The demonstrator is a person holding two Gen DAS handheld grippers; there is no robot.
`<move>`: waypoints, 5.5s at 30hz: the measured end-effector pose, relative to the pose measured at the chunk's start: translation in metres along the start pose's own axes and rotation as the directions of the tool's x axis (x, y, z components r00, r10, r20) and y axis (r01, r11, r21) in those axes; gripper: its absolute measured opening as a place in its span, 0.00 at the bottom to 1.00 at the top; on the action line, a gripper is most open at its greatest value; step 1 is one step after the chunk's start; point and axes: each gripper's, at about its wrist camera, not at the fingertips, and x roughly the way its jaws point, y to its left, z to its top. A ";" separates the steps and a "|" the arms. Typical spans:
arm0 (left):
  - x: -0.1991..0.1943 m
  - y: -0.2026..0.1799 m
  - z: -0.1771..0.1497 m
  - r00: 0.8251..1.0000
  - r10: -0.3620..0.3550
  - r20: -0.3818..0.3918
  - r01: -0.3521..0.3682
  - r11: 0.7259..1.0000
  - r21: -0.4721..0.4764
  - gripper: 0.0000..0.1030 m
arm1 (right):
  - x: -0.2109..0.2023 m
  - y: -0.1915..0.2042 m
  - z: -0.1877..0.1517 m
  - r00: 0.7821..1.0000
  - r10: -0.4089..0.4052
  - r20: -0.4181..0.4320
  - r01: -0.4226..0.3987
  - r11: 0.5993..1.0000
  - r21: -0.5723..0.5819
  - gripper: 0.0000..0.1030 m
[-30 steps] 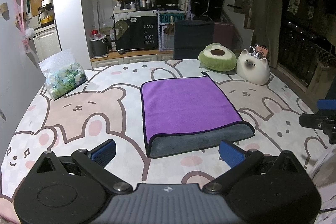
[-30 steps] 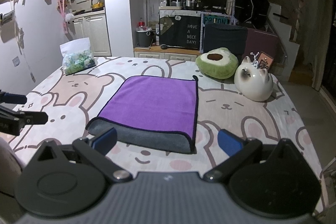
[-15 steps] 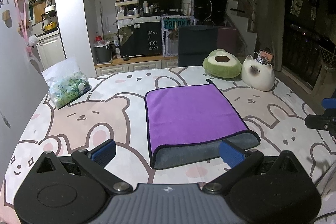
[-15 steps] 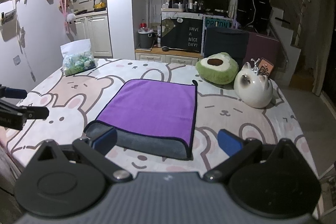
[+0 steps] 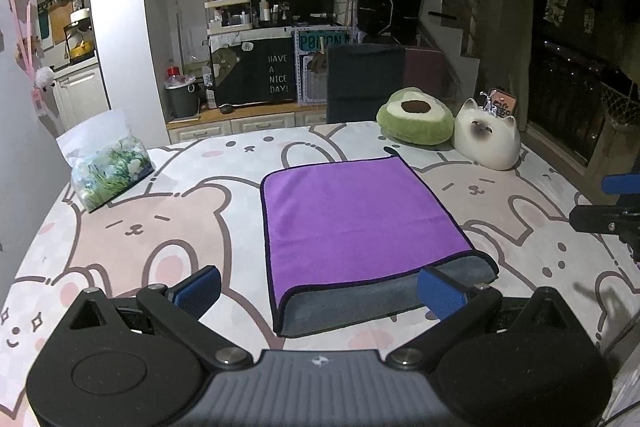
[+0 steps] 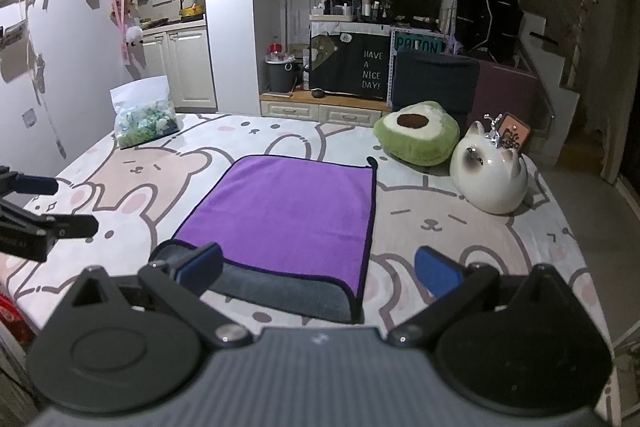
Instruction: Fold towel
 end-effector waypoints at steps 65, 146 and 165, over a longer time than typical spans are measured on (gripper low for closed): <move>0.172 0.065 -0.042 0.947 -0.225 -0.228 0.205 0.973 -0.109 0.45 | 0.173 -0.055 -0.049 0.967 0.164 -0.195 -0.176 0.983 -0.046 0.92; 0.238 0.113 0.106 0.981 -0.180 -0.071 0.167 0.972 -0.165 0.04 | 0.240 -0.080 0.102 0.993 0.101 -0.055 -0.100 0.995 0.015 0.05; 0.312 0.117 0.134 0.984 -0.153 -0.094 0.136 0.976 -0.168 0.04 | 0.308 -0.093 0.119 0.994 0.079 -0.081 -0.075 0.996 0.051 0.05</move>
